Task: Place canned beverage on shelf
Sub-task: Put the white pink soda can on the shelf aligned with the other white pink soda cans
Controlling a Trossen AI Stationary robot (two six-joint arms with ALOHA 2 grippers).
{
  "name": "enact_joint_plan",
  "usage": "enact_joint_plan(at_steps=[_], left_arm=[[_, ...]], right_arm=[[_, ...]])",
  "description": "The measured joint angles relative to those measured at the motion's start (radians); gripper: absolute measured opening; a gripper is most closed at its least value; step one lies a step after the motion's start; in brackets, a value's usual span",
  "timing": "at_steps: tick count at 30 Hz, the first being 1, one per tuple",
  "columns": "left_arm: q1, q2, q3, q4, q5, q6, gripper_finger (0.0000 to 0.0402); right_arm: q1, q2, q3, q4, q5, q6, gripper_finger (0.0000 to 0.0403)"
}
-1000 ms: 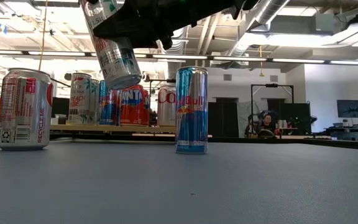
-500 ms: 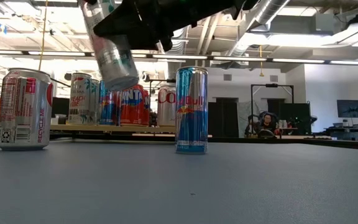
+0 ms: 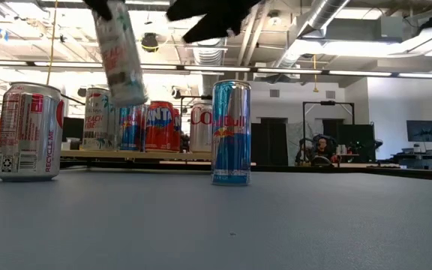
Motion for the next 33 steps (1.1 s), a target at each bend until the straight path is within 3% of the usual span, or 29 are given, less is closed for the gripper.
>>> enact_joint_plan(at_steps=[7,12,21,26,33], left_arm=[[0.211,0.0,0.019,-0.184,0.051,0.063,0.0241],[0.353,0.0,0.019,-0.22,0.071,0.137,0.0241],[0.563,-0.004,0.019,-0.247,0.204,0.283,0.0241],[0.647,-0.06,-0.011,-0.282,0.225,0.251,0.0241],[0.724,-0.168,-0.096,-0.267,0.215,0.194,0.0247]], right_arm=[[0.052,-0.109,0.0,-0.157,0.002,0.026,0.0396],[0.078,-0.151,0.0,-0.214,0.002,0.02,0.0394],[0.073,-0.229,0.0,-0.366,-0.001,-0.072,0.0364],[0.045,-0.262,0.0,-0.469,-0.002,-0.064,0.0343],[-0.008,-0.267,0.0,-0.471,-0.007,-0.127,0.0333]])
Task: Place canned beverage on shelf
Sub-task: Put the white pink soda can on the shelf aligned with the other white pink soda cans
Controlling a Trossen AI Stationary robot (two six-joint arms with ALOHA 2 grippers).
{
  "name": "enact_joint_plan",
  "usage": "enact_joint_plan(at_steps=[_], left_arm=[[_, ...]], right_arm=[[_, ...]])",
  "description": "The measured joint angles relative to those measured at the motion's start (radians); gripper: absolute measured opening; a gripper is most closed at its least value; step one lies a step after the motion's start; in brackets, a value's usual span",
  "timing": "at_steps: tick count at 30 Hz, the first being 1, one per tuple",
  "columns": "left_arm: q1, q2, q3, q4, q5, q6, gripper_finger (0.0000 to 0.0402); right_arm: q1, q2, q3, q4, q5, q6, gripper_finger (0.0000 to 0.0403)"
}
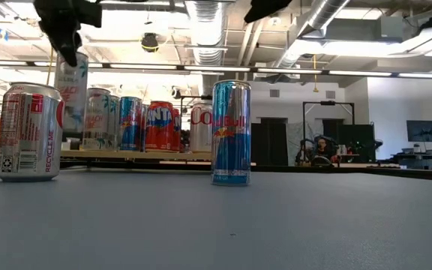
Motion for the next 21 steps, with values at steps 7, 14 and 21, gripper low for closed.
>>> enact_joint_plan(at_steps=[7,14,21], left_arm=[[0.051,-0.01,-0.047,0.025,0.017,0.141,0.0249],[0.137,0.001,-0.045,0.072,0.068,0.251,0.025],[0.26,0.001,-0.045,0.078,0.144,0.293,0.0251]], right_arm=[[-0.066,0.003,0.0,0.029,-0.073,-0.016,0.0333],[-0.102,0.003,0.0,0.043,-0.085,-0.022,0.0333],[-0.128,0.004,0.0,0.052,-0.127,-0.049,0.0333]])
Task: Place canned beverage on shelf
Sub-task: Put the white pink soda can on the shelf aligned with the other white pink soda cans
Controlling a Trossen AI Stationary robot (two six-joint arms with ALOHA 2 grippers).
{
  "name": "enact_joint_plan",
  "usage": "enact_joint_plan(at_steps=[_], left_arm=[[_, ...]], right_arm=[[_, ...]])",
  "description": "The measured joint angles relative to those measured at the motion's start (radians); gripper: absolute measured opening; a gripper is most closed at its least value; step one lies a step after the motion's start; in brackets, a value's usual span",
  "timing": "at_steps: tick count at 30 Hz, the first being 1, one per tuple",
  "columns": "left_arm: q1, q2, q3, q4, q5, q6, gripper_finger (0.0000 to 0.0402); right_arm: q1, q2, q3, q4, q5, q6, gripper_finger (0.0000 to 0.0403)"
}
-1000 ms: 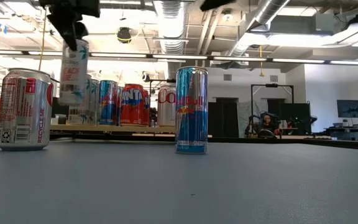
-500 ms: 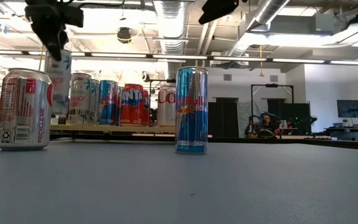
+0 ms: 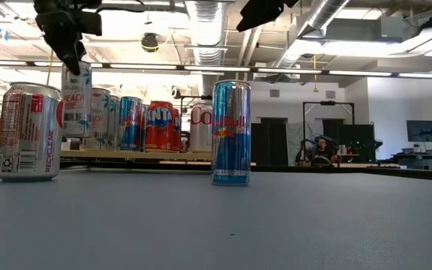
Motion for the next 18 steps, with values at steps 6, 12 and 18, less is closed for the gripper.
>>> enact_joint_plan(at_steps=[6,12,18], left_arm=[[0.058,0.0,0.0,0.003,0.022,0.058,0.0251],[0.088,0.004,0.0,0.008,0.024,0.066,0.0251],[0.098,0.017,0.001,0.001,0.024,0.068,0.0252]], right_arm=[[-0.023,0.0,0.0,0.0,0.0,-0.019,0.0333],[-0.037,0.0,0.0,-0.004,0.0,-0.027,0.0333],[-0.043,0.0,0.0,-0.004,0.0,-0.044,0.0333]])
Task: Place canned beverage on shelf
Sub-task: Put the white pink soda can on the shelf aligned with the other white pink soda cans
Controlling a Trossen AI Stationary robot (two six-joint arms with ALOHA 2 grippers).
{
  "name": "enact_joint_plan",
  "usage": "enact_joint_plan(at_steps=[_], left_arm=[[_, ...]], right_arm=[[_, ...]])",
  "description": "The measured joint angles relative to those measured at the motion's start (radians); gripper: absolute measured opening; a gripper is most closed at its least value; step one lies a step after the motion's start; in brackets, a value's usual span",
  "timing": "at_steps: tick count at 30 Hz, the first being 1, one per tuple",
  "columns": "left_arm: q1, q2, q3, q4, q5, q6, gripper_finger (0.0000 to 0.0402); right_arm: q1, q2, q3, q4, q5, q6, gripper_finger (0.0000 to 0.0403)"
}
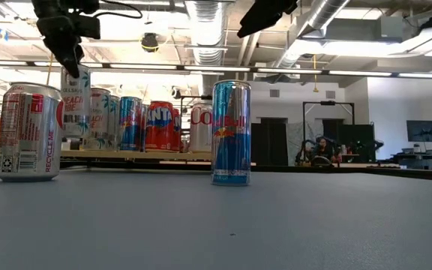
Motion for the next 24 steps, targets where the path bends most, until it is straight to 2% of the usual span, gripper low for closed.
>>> enact_joint_plan(at_steps=[24], left_arm=[[0.101,0.102,0.0,0.02,0.013,-0.006,0.0252]], right_arm=[[0.001,0.0,0.0,-0.01,0.0,-0.009,0.0333]])
